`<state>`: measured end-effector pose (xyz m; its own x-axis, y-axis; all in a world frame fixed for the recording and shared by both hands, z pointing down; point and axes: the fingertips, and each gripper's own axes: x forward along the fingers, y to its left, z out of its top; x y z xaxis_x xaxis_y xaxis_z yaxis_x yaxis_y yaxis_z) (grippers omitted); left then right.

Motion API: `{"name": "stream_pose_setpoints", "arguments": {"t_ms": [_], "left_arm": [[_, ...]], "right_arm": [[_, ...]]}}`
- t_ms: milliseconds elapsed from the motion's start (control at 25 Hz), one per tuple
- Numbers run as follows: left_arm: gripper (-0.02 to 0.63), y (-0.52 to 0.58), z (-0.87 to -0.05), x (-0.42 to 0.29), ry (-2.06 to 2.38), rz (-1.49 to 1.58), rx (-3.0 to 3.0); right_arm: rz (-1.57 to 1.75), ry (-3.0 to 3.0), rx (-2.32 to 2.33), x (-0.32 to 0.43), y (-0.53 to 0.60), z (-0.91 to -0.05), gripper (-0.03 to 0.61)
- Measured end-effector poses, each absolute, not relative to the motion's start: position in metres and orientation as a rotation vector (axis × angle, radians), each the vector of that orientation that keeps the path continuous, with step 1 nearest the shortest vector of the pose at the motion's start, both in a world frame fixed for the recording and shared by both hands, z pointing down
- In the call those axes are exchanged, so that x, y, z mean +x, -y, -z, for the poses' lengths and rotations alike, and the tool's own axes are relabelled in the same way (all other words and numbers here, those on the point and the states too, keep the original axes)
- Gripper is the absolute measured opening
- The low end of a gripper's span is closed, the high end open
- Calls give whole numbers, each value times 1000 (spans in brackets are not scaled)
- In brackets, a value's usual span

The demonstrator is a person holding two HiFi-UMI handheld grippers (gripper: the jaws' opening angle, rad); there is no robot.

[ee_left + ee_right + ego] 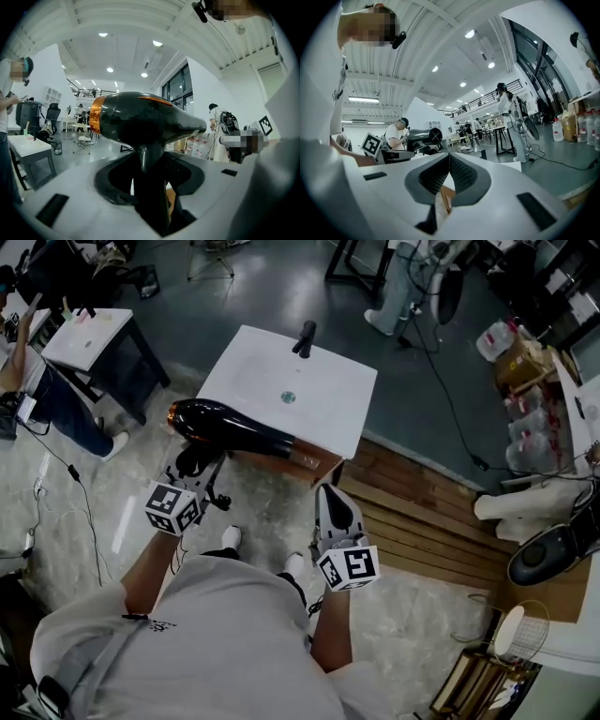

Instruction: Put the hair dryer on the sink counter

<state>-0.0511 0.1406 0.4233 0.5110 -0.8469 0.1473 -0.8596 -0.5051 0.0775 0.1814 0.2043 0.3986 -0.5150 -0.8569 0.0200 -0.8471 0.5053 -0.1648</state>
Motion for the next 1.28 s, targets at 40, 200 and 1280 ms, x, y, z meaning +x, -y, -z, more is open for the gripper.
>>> {"name": "stream_pose_setpoints", "arguments": {"t_ms": [40,200,1280], "left_arm": [[183,-139,-424,-54,1478,-134,2607],[183,-131,-426,-68,1459,-129,2615],[183,-74,-430,-145,1339,-105,2678]], "right_arm": [[236,-2670,-1515,178,-203,-399,9],[230,-2670,-1525,162,-196,-400,9],[202,-2620,-1609,69,-149,-393,8]]}}
